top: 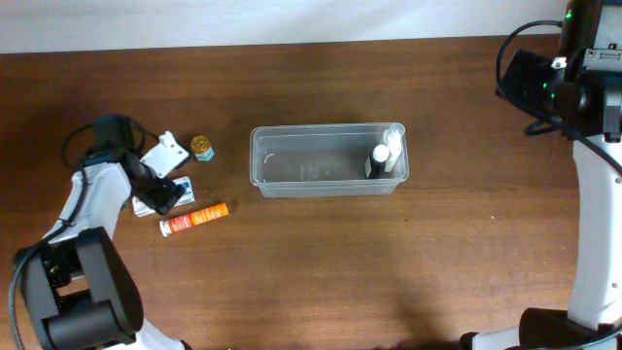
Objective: Pack container
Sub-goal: 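Move the left gripper down onto the white Panadol box, then adjust and grasp the Panadol box with the left gripper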
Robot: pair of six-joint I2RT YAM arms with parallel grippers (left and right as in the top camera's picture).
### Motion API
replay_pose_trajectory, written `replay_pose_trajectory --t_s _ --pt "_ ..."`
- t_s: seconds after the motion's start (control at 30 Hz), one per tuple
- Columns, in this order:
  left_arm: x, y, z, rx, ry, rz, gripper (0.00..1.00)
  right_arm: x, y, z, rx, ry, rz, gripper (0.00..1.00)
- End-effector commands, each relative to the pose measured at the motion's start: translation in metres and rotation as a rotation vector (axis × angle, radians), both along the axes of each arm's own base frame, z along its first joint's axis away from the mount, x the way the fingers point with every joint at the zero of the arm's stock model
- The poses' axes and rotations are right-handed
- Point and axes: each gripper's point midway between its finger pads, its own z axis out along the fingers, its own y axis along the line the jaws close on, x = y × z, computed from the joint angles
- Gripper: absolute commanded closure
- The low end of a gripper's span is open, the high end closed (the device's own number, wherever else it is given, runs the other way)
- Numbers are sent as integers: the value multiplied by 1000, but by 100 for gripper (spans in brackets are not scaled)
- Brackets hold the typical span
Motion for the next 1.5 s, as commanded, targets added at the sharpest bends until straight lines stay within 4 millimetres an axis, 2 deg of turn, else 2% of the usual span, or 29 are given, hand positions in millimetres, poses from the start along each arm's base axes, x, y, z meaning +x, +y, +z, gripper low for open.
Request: replay_pose_trajectory --t_s 0.0,0.13,0.4,0.5,0.57,0.8,0.9,1.13,1.37,1.47 --pt "2 15 -4 19 1 -4 6 0 -5 6 -17 -13 -17 1" --pt "2 19 -14 14 18 6 6 0 -5 6 -16 -13 -17 2" --pt "1 13 -28 -27 40 -4 5 0 -5 6 -16 -13 -17 2" --pt "2 13 -28 -26 39 -4 5 0 -5 5 -16 -13 -16 1" --pt "3 14 -28 -23 34 -4 1 0 -5 5 -17 -13 -17 2" --pt "22 15 -13 -25 -29 -13 2 0 -5 6 -17 -13 -17 2" --pt "18 2 -7 -81 -9 -34 2 0 -5 5 -16 -13 -17 2" --pt "1 -9 -9 -129 54 -69 1 0 -5 6 -16 -13 -17 2" --pt "-2 -8 -10 -110 65 -111 1 0 -5 5 -17 -13 -17 2" --pt "7 -5 -10 -85 29 -154 1 0 -5 6 -17 -13 -17 2"
